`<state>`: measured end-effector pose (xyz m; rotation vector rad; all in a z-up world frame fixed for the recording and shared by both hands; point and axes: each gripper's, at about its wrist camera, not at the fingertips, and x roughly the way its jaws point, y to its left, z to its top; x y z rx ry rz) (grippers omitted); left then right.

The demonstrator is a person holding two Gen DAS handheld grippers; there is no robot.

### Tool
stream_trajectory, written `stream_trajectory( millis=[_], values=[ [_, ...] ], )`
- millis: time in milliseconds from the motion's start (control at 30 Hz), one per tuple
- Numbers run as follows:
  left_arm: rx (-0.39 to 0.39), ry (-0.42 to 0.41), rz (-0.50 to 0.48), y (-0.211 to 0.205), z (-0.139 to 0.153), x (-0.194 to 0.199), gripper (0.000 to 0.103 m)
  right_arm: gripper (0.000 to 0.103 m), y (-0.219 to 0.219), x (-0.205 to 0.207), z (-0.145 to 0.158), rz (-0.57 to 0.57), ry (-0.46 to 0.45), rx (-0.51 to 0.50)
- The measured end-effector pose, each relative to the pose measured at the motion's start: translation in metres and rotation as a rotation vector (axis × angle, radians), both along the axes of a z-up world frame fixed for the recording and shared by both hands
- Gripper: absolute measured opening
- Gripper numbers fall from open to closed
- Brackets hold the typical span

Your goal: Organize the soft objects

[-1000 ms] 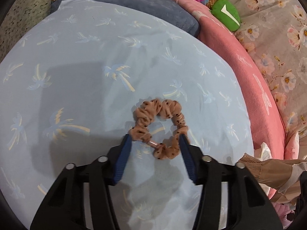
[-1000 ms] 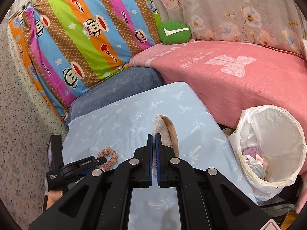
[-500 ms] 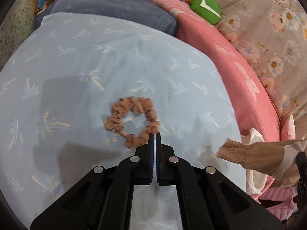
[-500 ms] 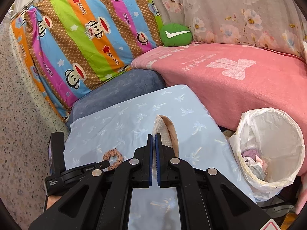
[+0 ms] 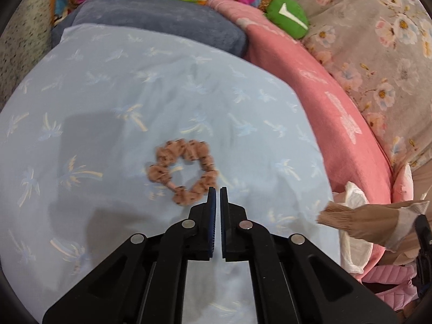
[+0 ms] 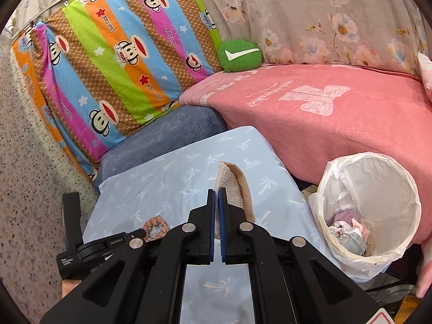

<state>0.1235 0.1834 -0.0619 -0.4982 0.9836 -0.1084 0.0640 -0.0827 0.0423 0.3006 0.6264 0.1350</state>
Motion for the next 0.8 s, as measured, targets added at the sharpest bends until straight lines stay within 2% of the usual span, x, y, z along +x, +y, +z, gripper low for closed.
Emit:
stream_trajectory(
  millis=[67,133,200,500,567,633,733,800],
  values=[
    [-0.004,0.044,0.038,0.012,-0.013,0.004,0.02,0.003,0.0,0.002,-0.001,0.0,0.0,0.002],
    [0.005,0.059,0.078,0.02,-0.02,0.004,0.054,0.003,0.0,0.006,-0.003,0.001,0.004,0.004],
    [0.022,0.053,0.106,0.024,-0.023,0.005,0.057,0.003,0.003,0.009,-0.005,0.003,0.009,0.001],
    [0.031,0.061,0.087,0.021,-0.032,0.024,0.056,0.003,0.017,0.025,-0.012,0.033,0.03,0.0],
    [0.035,0.056,0.079,0.02,-0.032,0.027,0.046,0.003,0.02,0.026,-0.013,0.038,0.032,0.001],
    [0.014,0.066,0.055,0.018,-0.034,0.029,0.021,0.003,0.022,0.027,-0.014,0.043,0.033,0.002],
    [0.02,0.064,0.034,0.013,-0.034,0.027,0.011,0.003,0.024,0.028,-0.015,0.047,0.035,0.002],
    [0.033,0.051,0.023,0.008,-0.029,0.023,0.01,0.003,0.024,0.026,-0.014,0.044,0.033,-0.003]
  ],
)
